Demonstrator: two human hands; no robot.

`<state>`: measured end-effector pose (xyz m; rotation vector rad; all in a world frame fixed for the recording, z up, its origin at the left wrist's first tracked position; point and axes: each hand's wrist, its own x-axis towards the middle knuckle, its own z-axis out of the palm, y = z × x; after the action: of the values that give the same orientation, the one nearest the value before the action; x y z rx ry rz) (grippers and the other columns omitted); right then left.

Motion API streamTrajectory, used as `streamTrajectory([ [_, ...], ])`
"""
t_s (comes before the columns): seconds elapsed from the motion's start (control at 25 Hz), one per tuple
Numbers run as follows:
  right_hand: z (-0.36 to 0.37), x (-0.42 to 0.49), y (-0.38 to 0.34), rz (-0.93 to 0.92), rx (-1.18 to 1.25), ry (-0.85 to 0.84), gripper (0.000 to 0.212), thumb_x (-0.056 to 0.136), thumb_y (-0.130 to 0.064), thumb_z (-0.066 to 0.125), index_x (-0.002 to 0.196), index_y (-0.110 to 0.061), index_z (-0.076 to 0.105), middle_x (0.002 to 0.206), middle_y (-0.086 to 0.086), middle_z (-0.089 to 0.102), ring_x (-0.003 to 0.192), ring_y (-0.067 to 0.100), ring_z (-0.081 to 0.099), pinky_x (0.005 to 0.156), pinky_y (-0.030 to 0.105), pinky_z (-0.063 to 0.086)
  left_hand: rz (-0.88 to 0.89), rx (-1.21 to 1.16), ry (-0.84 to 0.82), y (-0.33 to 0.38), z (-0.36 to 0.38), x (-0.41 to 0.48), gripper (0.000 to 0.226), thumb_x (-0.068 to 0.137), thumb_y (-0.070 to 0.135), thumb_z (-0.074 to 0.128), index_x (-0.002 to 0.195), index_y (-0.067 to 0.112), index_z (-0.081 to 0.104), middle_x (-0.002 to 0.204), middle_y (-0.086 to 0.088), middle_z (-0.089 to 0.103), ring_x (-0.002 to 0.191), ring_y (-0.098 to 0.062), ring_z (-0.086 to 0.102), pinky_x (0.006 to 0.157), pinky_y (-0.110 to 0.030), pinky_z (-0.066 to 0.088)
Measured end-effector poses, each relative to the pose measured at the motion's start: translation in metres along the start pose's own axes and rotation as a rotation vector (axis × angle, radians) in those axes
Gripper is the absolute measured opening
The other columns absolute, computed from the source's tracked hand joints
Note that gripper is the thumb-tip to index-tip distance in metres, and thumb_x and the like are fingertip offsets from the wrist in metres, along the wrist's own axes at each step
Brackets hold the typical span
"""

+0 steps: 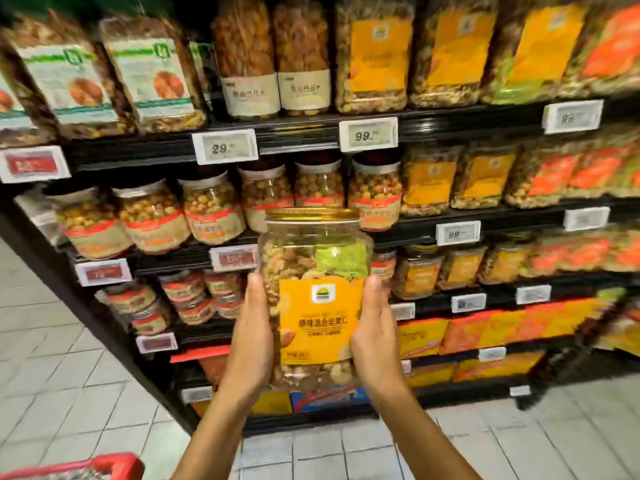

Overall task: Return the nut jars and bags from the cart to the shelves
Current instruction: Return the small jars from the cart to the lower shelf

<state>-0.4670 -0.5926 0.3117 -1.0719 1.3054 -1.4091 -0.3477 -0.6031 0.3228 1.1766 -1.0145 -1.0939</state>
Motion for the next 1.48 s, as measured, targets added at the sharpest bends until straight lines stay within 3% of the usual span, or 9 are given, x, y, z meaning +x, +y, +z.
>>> streamTrajectory([
  [0.12, 0.007, 0.011, 0.009, 0.047, -0.034, 0.018, 0.094, 0.063, -0.071, 0.020, 0.142, -0.022, 0.034, 0.122, -0.024, 0.033, 0.117, -0.007, 0.028, 0.079, -0.012, 0.020, -0.125, -0.051, 0.000, -0.012, -0.001, 0.011, 0.073, 0.068, 0.072, 0.030, 0.112, 0.025, 0.065, 0.101, 0.001, 0.074, 0.097, -0.018, 0.069, 0.078, -0.033, 0.056],
  [0.24, 0.007, 0.023, 0.006, 0.025, -0.015, -0.034, 0.103, 0.055, -0.077, 0.019, 0.142, -0.026, 0.035, 0.130, -0.020, 0.036, 0.125, -0.003, 0.030, 0.101, 0.008, 0.021, -0.116, -0.006, 0.056, -0.008, 0.000, 0.022, 0.077, 0.064, 0.078, 0.025, 0.116, 0.036, 0.063, 0.103, 0.003, 0.073, 0.093, -0.015, 0.070, 0.073, -0.035, 0.057],
  [0.36, 0.004, 0.027, 0.006, -0.028, -0.037, -0.189, 0.083, 0.068, -0.078, 0.025, 0.134, -0.030, 0.039, 0.134, -0.005, 0.051, 0.125, 0.009, 0.046, 0.106, 0.030, 0.037, -0.166, -0.040, 0.125, -0.011, -0.003, 0.026, 0.061, 0.063, 0.081, 0.027, 0.080, 0.045, 0.073, 0.078, 0.009, 0.075, 0.073, -0.007, 0.072, 0.055, -0.024, 0.055],
  [0.52, 0.010, 0.030, 0.024, -0.051, -0.084, -0.256, 0.069, 0.071, -0.068, 0.026, 0.129, -0.033, 0.038, 0.102, -0.022, 0.056, 0.093, -0.019, 0.051, 0.077, -0.001, 0.037, -0.272, -0.174, 0.353, -0.039, -0.012, 0.026, 0.057, 0.086, 0.069, 0.032, 0.077, 0.028, 0.071, 0.068, 0.006, 0.074, 0.059, -0.009, 0.070, 0.047, -0.025, 0.054],
  [0.68, 0.014, 0.033, 0.058, -0.027, -0.049, -0.214, 0.044, 0.080, -0.059, 0.027, 0.115, -0.043, 0.048, 0.099, -0.038, 0.050, 0.089, -0.032, 0.044, 0.076, -0.006, 0.032, -0.327, -0.088, 0.422, -0.072, -0.014, 0.025, 0.062, 0.087, 0.071, 0.028, 0.114, 0.028, 0.062, 0.110, -0.005, 0.070, 0.101, -0.025, 0.065, 0.093, -0.048, 0.049],
  [0.84, 0.007, 0.020, 0.070, 0.039, -0.060, -0.154, 0.020, 0.081, -0.056, 0.026, 0.092, -0.052, 0.042, 0.083, -0.044, 0.044, 0.084, -0.035, 0.042, 0.069, -0.009, 0.030, -0.344, 0.019, 0.407, -0.085, -0.013, 0.011, 0.057, 0.090, 0.068, 0.023, 0.114, 0.033, 0.060, 0.111, -0.004, 0.068, 0.101, -0.026, 0.063, 0.079, -0.039, 0.052],
  [1.12, -0.010, -0.026, 0.060, 0.063, 0.001, -0.013, 0.044, 0.072, -0.071, 0.026, 0.098, -0.048, 0.052, 0.094, -0.042, 0.058, 0.100, -0.017, 0.051, 0.087, 0.012, 0.037, -0.258, 0.175, 0.243, -0.062, -0.008, -0.031, 0.053, 0.092, 0.066, 0.019, 0.085, 0.038, 0.064, 0.066, 0.021, 0.070, 0.065, 0.003, 0.067, 0.045, -0.016, 0.047],
  [1.28, -0.029, -0.048, 0.051, 0.090, -0.066, 0.070, 0.093, 0.062, -0.078, 0.018, 0.135, -0.027, 0.044, 0.134, -0.003, 0.053, 0.127, 0.013, 0.045, 0.109, 0.039, 0.035, -0.236, 0.199, 0.146, -0.051, 0.005, -0.049, 0.062, 0.092, 0.065, 0.014, 0.088, 0.031, 0.065, 0.067, 0.021, 0.070, 0.072, -0.001, 0.065, 0.048, -0.017, 0.045],
  [1.48, -0.074, -0.048, 0.053, 0.089, -0.112, 0.168, 0.091, 0.068, -0.075, 0.014, 0.134, -0.021, 0.048, 0.130, 0.002, 0.057, 0.124, 0.017, 0.050, 0.107, 0.040, 0.037, -0.196, 0.221, 0.076, -0.060, 0.046, -0.062, 0.067, 0.092, 0.065, 0.017, 0.074, 0.021, 0.065, 0.058, 0.008, 0.069, 0.064, -0.015, 0.065, 0.057, -0.024, 0.047],
])
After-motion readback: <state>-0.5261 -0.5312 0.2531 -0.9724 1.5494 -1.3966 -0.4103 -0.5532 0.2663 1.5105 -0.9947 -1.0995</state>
